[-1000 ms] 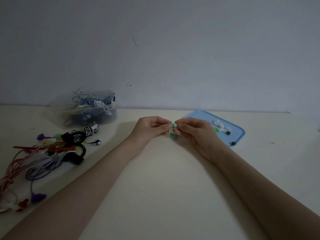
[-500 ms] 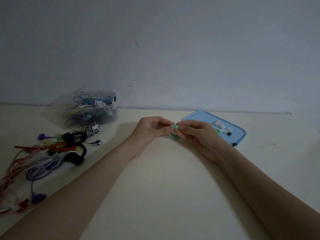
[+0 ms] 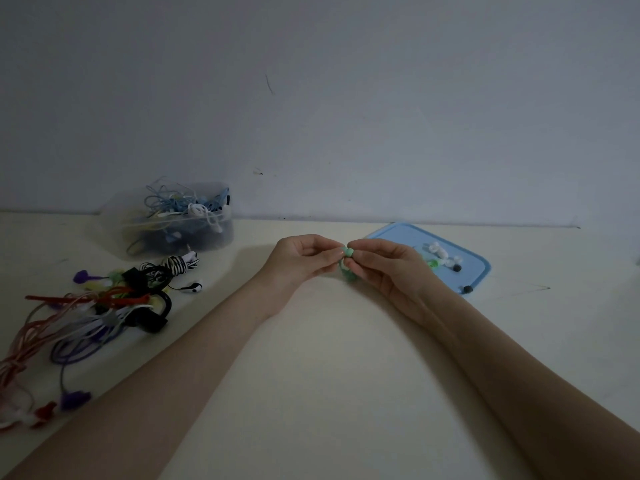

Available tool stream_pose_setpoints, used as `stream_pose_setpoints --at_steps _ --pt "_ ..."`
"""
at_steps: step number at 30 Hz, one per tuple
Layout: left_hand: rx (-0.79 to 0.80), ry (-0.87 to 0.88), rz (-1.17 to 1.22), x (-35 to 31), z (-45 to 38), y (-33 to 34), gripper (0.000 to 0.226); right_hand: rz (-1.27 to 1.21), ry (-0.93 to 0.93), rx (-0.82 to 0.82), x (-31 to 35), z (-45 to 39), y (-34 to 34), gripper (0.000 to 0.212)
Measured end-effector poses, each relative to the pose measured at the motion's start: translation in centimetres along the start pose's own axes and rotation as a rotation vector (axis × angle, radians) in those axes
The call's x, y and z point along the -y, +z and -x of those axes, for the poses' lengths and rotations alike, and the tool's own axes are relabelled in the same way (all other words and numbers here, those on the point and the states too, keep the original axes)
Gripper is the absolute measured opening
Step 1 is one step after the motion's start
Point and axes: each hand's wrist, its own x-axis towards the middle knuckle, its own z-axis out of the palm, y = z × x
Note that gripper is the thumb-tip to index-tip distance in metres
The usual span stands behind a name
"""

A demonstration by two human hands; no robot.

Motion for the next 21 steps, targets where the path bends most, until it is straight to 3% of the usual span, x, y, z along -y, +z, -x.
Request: stream_pose_setpoints --at_steps 8,21 --pt "-0.019 0.018 -0.002 0.09 -0.04 -0.03 0.009 0.086 -0.087 -0.019 -0.24 -0.16 0.0 0.012" --pt "0.078 0.038 -0.066 -0.17 0.28 -0.21 0.011 0.027 0.051 0.037 0.5 0.11 -0.48 0.014"
